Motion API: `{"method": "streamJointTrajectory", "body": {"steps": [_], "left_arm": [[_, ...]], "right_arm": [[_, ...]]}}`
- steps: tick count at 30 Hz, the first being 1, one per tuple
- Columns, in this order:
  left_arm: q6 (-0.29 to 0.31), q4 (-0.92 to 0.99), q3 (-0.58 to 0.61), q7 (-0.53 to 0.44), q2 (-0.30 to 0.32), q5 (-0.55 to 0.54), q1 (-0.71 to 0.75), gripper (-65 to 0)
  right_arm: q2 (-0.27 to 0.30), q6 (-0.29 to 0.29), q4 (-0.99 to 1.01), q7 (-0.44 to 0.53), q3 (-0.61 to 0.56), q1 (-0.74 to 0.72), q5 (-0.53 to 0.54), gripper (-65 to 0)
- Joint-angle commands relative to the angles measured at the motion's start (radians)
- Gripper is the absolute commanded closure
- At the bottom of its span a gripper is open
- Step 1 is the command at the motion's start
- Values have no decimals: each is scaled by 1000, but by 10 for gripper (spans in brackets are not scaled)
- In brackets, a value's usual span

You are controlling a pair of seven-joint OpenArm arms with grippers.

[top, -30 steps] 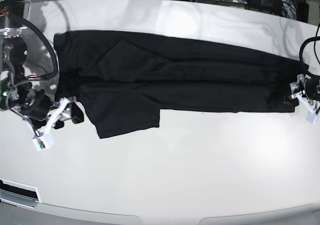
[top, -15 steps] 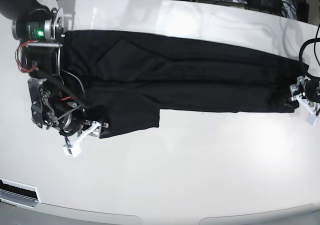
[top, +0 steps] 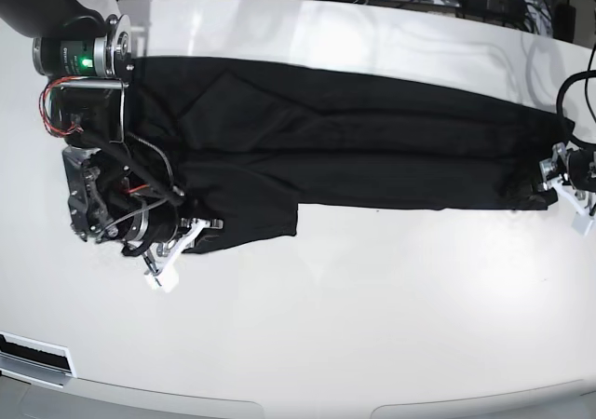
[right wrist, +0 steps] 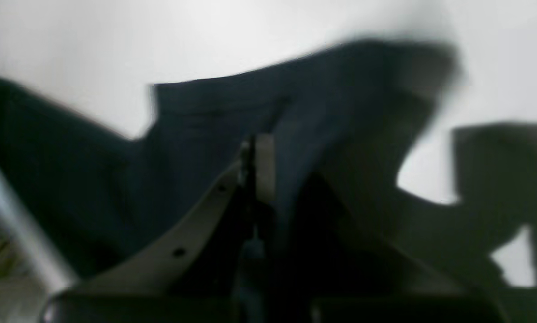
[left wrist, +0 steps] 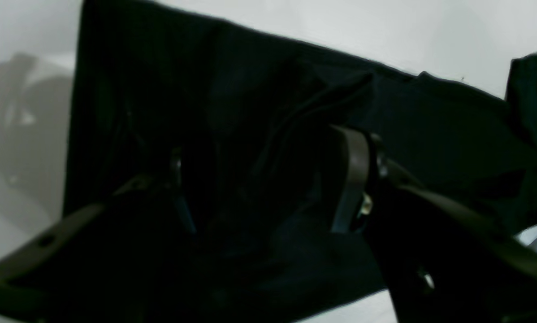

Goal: Layout the t-shirt on the table in an organized manner, then fold the t-shirt properly
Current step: 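Grasp the hanging sleeve with the right gripper and tuck it onto the fold, then hold the strip end with the right gripper while the left gripper regrasps its end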

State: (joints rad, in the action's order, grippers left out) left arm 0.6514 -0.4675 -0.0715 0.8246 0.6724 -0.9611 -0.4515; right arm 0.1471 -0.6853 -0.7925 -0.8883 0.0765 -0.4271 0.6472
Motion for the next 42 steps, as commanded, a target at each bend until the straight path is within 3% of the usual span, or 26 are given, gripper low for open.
{"method": "streamJointTrajectory", "body": {"steps": [1, 5, 9, 16, 23, 24, 25, 28, 30, 33, 36, 39, 42], "left_arm": [[6, -11, -4, -17, 26, -16, -23, -377], [6, -11, -4, -17, 26, -16, -23, -377], [6, -11, -4, -17, 26, -17, -23, -377], [6, -11, -4, -30, 26, -17, -23, -377], [6, -11, -4, -77, 26, -17, -23, -377], [6, -11, -4, -77, 26, -20, -24, -377], [6, -11, -4, -77, 26, -24, -26, -377], [6, -11, -4, -76, 26, -52, -39, -377], [7, -11, -4, -76, 27, -56, -51, -377], [8, -11, -4, -54, 39, -95, -69, -377], [47, -11, -29, -8, 60, -154, -95, -377], [47, -11, -106, 60, 89, -219, -111, -377], [47, -11, -229, 156, 119, -292, -111, -377]], "right_arm": [[0, -13, -47, -33, 3, -23, 66, 0], [0, -13, -264, -211, 3, 76, 230, 0], [0, -13, -597, -280, 3, 261, 296, 0], [3, -13, -1060, -283, 3, 596, 299, 0], [3, -13, -1151, -283, 0, 761, 274, 0], [3, -13, -1151, -283, 0, 769, 252, -10], [3, -13, -1149, -281, 0, 774, 225, -59], [6, -13, -1134, -203, 0, 776, 107, -264], [6, -13, -1124, -116, 0, 776, 5, -359], [8, -13, -1126, -108, 1, 762, -46, -371], [24, -13, -1173, -187, 4, 745, 12, -371], [48, -13, -1279, -189, 4, 751, 84, -371], [50, -13, -1335, -177, 4, 751, 86, -371]]}}
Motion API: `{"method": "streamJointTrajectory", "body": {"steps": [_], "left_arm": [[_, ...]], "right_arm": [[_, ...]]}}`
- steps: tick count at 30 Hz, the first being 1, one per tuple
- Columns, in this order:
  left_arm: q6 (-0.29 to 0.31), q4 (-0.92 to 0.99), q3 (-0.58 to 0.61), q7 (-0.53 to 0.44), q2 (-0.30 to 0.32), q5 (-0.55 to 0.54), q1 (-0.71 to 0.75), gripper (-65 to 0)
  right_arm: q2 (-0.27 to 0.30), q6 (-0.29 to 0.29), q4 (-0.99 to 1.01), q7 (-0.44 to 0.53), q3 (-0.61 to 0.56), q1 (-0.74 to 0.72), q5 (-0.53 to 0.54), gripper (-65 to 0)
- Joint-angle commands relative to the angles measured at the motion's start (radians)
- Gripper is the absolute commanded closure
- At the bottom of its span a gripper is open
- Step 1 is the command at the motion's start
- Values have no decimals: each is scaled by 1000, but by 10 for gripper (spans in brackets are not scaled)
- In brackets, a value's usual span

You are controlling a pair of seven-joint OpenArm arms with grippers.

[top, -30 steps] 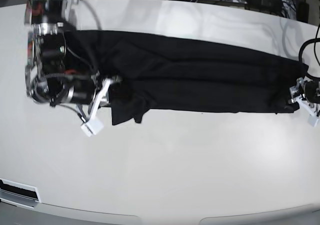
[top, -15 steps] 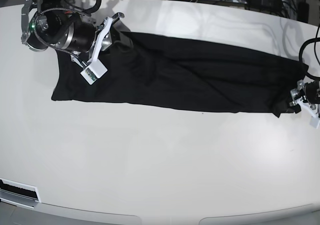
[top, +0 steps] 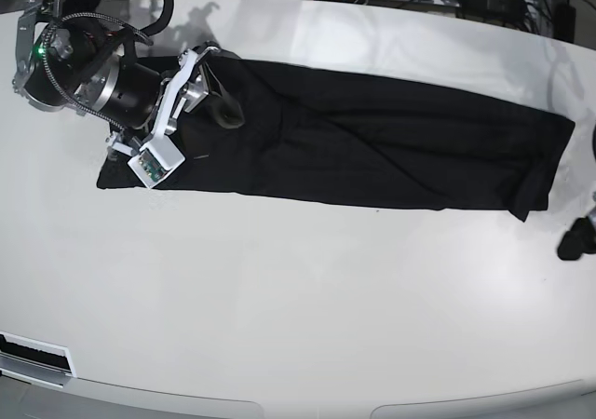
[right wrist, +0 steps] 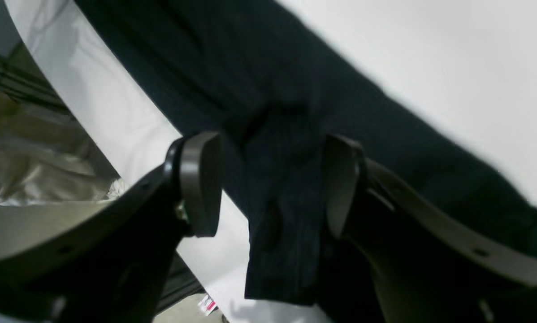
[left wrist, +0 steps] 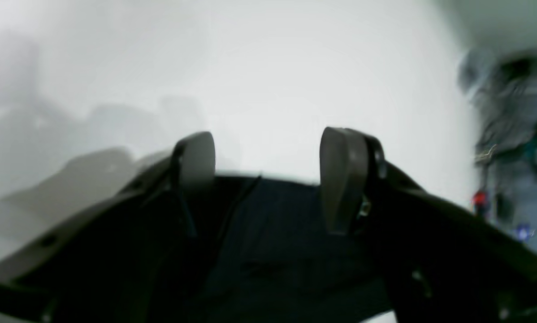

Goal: Layout the t-shirt on the table in an organized manner, then fold the t-shirt properly
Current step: 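Hold the strip end with the right gripper while the left gripper regrasps its end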

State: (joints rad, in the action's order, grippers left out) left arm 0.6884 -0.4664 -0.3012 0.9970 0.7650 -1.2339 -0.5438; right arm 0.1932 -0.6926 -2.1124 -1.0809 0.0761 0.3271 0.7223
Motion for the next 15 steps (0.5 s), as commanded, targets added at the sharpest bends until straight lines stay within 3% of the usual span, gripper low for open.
{"method": "streamJointTrajectory", "body": {"steps": [1, 3, 4, 6, 7, 11, 15], "left_arm": [[10, -12, -42, 13, 36, -25, -18, -377], [10, -12, -105, 48, 55, -24, -9, -377], [10, -12, -124, 47, 67, -24, 3, -377], [10, -12, -143, 30, 87, -12, 40, -377], [10, -12, -143, 14, 95, 6, 62, -377], [10, -12, -143, -79, 102, 101, 159, -377], [10, -12, -143, -214, 99, 210, 237, -377]], "right_arm": [[0, -6, -11, 33, 3, -2, 11, -371], [-8, -6, 19, 79, 3, 11, 4, -329], [-15, -6, 43, 99, 2, 14, -11, -258], [-31, -6, 104, 132, 2, 11, -70, -54], [-36, -6, 139, 151, 2, 8, -98, 0], [-43, -6, 291, 308, 2, -5, -220, 0], [-43, -6, 444, 338, 2, -48, -305, 0]]}}
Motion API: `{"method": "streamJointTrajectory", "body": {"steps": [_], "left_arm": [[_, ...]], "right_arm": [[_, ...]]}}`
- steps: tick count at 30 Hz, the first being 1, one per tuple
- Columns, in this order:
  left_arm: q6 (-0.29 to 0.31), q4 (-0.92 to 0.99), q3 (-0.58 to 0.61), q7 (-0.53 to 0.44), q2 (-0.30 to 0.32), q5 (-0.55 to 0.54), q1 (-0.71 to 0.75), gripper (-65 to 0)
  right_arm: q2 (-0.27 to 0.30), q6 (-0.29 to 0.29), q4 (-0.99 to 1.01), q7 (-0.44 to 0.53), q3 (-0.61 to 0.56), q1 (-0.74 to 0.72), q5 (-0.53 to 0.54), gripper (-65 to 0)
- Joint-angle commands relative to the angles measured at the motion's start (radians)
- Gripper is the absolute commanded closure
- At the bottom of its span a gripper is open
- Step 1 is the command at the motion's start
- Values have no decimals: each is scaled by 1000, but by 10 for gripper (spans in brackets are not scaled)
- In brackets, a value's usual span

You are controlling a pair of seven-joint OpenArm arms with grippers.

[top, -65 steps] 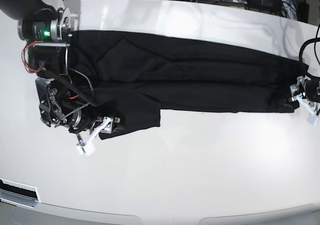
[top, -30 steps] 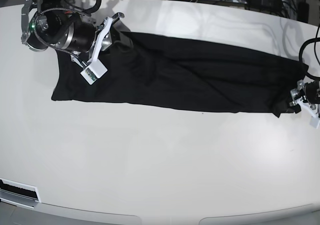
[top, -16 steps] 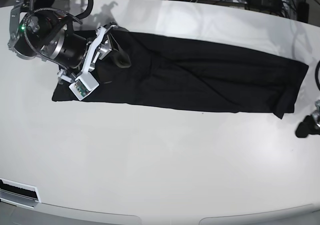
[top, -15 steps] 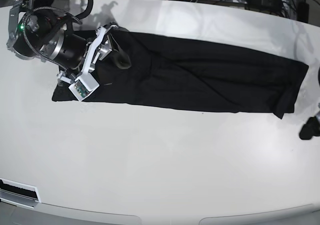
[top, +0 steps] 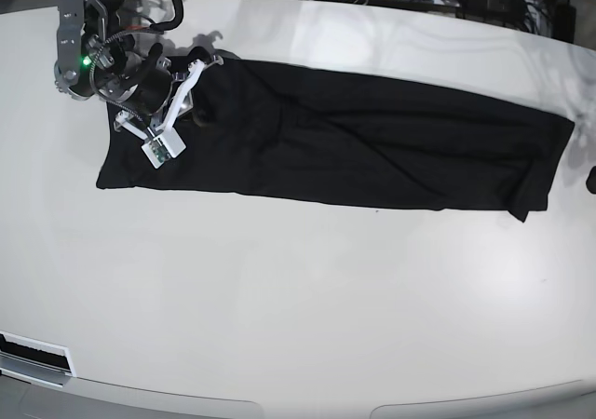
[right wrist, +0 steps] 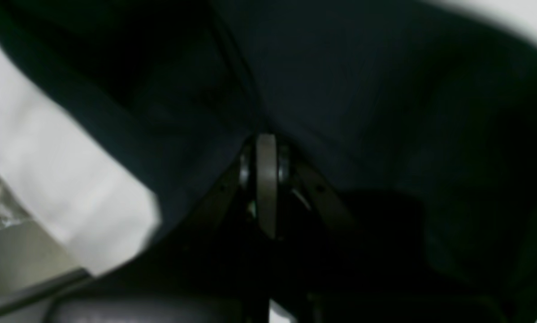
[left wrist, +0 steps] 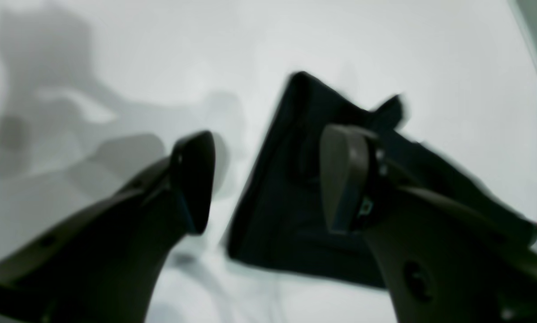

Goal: Layout the t-shirt on the table in an organized manner, then fold the t-shirt properly
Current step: 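Hold the strip end with the right gripper while the left gripper regrasps its end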

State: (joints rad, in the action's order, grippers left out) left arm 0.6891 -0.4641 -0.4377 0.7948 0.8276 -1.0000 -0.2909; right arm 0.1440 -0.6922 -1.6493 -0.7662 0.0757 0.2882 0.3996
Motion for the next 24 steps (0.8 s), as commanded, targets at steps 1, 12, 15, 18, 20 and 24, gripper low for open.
{"method": "streamJointTrajectory", "body": {"steps": [1, 12, 15, 18, 20, 24], "left_arm": [[9, -14, -6, -51, 36, 10, 2, -377], [9, -14, -5, -237, -62, 258, 67, -377], [9, -14, 6, -280, -92, 318, 69, -377], [9, -14, 33, -295, -117, 319, 68, -377], [9, -14, 60, -323, -131, 323, 68, -377], [9, -14, 120, -361, -156, 364, 65, -377]], "right_arm": [[6, -6, 12, 23, 3, -21, 10, 0], [6, -6, 74, 25, 3, -53, 18, 0], [6, -6, 74, 21, 3, -53, 18, 0], [6, -6, 74, 22, 3, -53, 19, 0], [6, -6, 74, 22, 3, -53, 18, 0], [6, -6, 74, 22, 3, -53, 19, 0]]}}
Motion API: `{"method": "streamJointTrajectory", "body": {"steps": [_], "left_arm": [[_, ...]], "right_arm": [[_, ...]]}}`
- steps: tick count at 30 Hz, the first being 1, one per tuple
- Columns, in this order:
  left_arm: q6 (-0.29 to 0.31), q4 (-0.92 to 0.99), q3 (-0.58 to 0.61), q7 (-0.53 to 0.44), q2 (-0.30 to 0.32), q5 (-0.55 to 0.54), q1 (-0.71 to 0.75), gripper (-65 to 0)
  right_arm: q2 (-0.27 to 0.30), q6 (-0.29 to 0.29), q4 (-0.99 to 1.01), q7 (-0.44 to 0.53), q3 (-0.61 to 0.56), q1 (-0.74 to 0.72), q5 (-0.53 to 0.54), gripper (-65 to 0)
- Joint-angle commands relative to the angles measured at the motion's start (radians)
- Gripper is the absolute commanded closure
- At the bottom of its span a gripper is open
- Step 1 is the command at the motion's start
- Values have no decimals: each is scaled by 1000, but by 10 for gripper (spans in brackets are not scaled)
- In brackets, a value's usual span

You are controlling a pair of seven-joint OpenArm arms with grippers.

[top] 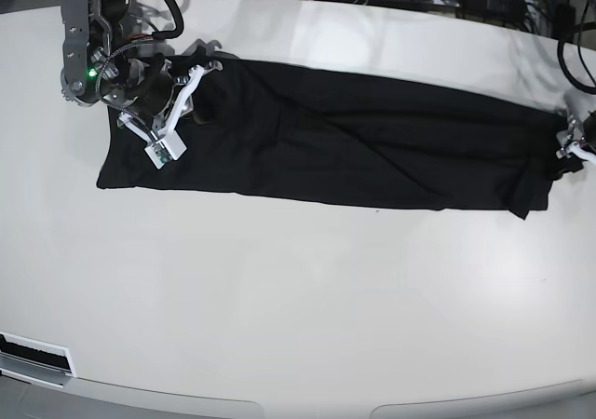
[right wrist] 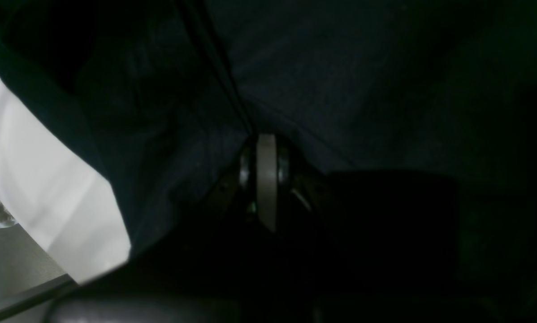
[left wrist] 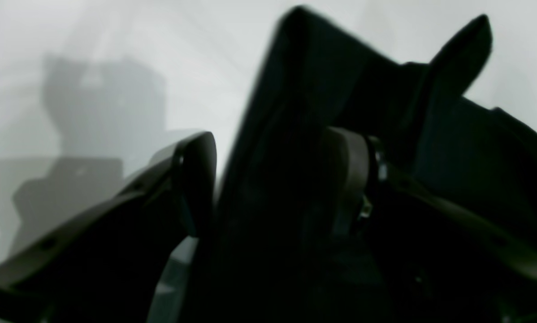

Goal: Layout the t-shirt on the table in an organized manner, then fold the t-shirt properly
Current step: 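Hold the strip end with the right gripper while the left gripper regrasps its end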

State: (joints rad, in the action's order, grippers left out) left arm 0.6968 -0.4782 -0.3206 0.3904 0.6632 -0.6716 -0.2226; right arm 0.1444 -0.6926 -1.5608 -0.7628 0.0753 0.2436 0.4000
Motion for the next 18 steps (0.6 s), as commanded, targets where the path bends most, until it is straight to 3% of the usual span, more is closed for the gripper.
{"method": "streamJointTrajectory", "body": {"steps": [1, 8, 10, 16, 18], "left_arm": [[1, 0, 19, 44, 1, 34, -3, -377], [1, -21, 123, 116, -15, -37, -2, -375], [1, -41, 126, 158, -15, -75, -2, -343], [1, -110, 124, 268, -6, -182, -3, -45], [1, -133, 123, 276, 5, -208, -3, 0]], "right_arm": [[6, -6, -14, 18, 3, -8, 18, 0], [6, -6, -14, 18, 3, -9, 18, 0], [5, -6, -14, 19, 3, -9, 18, 0], [5, -6, -14, 19, 3, -9, 21, 0], [5, -6, -14, 19, 3, -11, 22, 0]]}}
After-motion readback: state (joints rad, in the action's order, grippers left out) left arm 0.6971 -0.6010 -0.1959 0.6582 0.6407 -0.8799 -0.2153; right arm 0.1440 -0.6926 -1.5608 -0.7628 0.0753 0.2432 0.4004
